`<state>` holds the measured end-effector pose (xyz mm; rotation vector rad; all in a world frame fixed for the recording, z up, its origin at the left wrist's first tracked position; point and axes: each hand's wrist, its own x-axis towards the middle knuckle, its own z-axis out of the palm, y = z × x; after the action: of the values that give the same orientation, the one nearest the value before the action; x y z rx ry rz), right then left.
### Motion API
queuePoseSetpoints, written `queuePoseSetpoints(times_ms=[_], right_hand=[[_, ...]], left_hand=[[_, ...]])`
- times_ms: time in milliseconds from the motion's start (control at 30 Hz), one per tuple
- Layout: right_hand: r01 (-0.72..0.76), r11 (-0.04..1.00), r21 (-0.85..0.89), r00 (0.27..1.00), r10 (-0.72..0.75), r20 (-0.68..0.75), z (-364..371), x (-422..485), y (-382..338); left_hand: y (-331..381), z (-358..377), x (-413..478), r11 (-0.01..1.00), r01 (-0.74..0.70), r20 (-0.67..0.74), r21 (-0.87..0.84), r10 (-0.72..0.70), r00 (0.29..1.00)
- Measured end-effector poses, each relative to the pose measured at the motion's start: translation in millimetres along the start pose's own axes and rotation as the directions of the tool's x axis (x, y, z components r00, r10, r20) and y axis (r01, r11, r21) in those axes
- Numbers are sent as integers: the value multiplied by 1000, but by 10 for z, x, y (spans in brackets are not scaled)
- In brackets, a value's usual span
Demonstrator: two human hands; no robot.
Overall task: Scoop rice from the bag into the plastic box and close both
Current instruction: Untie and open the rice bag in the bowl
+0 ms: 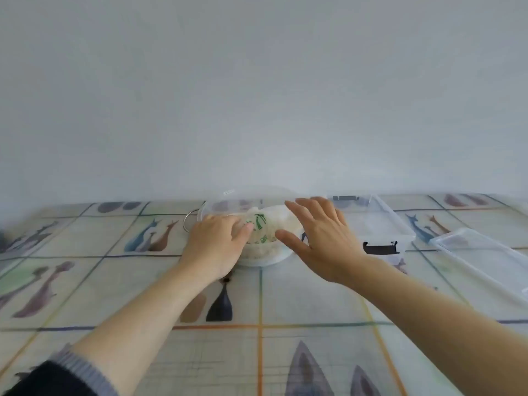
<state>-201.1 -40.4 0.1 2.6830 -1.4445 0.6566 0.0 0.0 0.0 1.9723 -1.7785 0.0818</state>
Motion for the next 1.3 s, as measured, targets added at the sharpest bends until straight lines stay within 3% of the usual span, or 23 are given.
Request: queuePoseSetpoints(times_ms=[100,267,367,467,567,633,700,800,867,967,1067,1133,1167,1267,1300], right_hand=[[-1,997,75,1000,1,1,69,312,-50],[-179,962,207,959,123,256,211,738,-122],[-216,955,203,930,138,341,251,863,-135],[-183,907,379,961,85,263,156,910,-128],[-70,834,548,993,4,120,62,900,-129],[-27,788,615,997,-22,72,37,869,-164],[-46,698,715,998,1,63,7,833,-184],[-119,559,821,993,63,102,-100,819,-137],[-171,600,781,985,78,156,-163,809,-89],[-248,703,667,946,27,323,-191,724,-93],[-197,817,542,938,-4,346,-174,658,-142],[-183,853,488,951,29,306,-182,670,-161],[-189,860,474,960,59,275,-200,679,-159],[-244,798,552,968,165,189,-242,693,-114],[-253,762,596,967,187,172,-258,683,-101]], left_hand=[[-12,70,237,982,52,125,-182,-30,992],[16,137,508,944,86,222,-319,-14,975],[-11,150,549,805,152,208,-574,-36,977],[-6,54,525,680,182,149,-710,-108,983],[-6,-55,532,619,293,269,-729,-135,954],[-1,-97,537,684,327,398,-652,-58,916],[6,-111,528,733,300,414,-610,-27,910],[-2,-145,534,632,313,314,-709,-116,942],[-3,-198,540,637,305,280,-708,-143,949],[12,-270,551,867,148,162,-477,-79,984],[66,-366,530,936,75,79,-345,-50,996],[110,-458,534,852,140,45,-505,-137,990],[152,-525,520,755,184,93,-630,-163,982],[226,-636,516,337,279,246,-899,-136,960],[210,-631,528,286,272,244,-919,-130,961]])
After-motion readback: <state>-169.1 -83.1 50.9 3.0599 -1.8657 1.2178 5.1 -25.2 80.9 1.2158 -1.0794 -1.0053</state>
